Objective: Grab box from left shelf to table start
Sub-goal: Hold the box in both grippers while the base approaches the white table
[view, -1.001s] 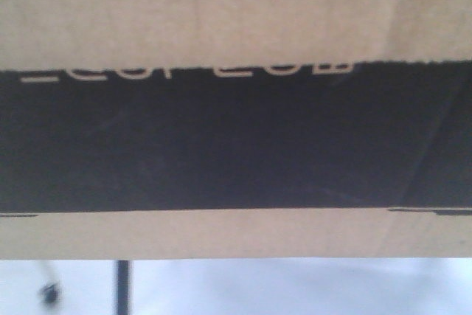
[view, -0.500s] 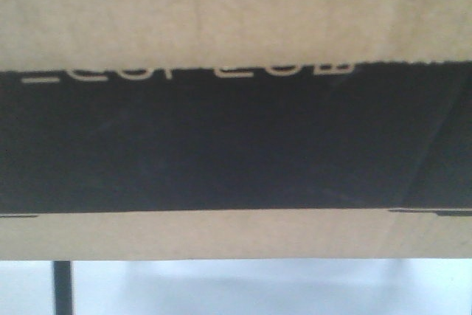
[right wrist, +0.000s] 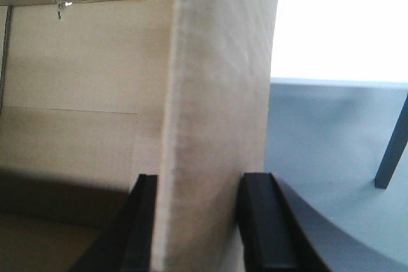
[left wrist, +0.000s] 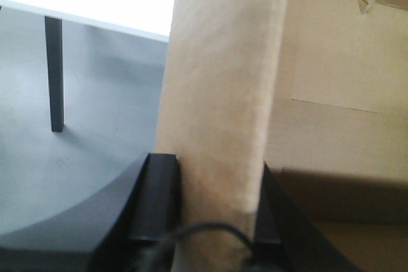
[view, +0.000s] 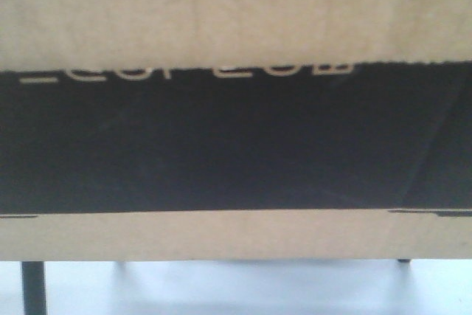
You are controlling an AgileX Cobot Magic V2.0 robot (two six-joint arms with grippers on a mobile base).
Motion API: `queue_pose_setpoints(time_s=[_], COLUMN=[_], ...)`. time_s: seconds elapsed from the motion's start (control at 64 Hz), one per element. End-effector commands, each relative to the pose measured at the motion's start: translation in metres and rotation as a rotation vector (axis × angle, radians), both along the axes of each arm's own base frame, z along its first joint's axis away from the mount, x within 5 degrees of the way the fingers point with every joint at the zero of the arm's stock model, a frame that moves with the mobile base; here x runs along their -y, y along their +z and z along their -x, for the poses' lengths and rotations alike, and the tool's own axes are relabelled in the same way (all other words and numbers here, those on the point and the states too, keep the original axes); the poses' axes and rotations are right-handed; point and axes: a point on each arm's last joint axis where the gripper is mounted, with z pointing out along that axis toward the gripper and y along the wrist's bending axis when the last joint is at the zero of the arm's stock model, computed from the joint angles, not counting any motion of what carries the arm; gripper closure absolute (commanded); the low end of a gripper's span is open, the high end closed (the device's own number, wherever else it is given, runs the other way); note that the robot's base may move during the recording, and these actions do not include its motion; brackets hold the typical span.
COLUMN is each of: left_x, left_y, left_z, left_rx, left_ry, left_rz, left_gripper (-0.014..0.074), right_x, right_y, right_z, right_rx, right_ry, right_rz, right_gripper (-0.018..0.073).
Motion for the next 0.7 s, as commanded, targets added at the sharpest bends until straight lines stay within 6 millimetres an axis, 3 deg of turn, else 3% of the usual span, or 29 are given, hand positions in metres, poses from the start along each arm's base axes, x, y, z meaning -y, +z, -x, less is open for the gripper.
queue_pose_setpoints(time_s=[0.0,0.688], left_x=[0.0034,0.0034], left_y=[0.0057,0.0057], left_z=[0.0116,0.0116], left_rx=[-0.051,-0.051], left_ry=[-0.027,-0.027], left_rz=[0.075,0.075], left_gripper=[0.061,0.061], right_x=[0.0031,0.0031], right_y=[0.0043,0.0043], right_z=[0.0023,0.0023], right_rx=[0.002,0.002], right_ry=[-0.02,-0.02], right_rz=[0.03,0.03], right_gripper=[0.0537,0.0537])
